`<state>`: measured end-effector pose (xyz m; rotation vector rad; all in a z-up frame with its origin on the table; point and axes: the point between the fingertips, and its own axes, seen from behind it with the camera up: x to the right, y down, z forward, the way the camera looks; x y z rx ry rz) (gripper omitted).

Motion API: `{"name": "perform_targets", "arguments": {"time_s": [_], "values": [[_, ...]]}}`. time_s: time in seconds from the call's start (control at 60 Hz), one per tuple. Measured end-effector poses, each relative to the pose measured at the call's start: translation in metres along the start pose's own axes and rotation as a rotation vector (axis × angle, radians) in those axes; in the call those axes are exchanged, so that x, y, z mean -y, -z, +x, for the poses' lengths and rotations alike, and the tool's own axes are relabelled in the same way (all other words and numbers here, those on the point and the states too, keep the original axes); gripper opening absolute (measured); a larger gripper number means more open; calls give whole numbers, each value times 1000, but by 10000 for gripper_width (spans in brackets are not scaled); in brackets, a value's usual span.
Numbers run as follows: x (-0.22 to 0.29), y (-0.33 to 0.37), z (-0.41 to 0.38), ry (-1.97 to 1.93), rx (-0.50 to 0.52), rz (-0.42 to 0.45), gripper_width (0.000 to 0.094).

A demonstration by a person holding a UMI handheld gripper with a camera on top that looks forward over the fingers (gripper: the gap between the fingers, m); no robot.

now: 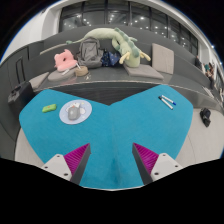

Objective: Arrange mouse

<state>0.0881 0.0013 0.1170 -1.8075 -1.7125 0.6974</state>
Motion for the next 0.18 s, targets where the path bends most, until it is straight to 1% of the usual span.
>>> {"name": "perform_targets", "arguments": {"time_s": [0.183], "values": [[-12,1,12,16,-8,2,857]]}}
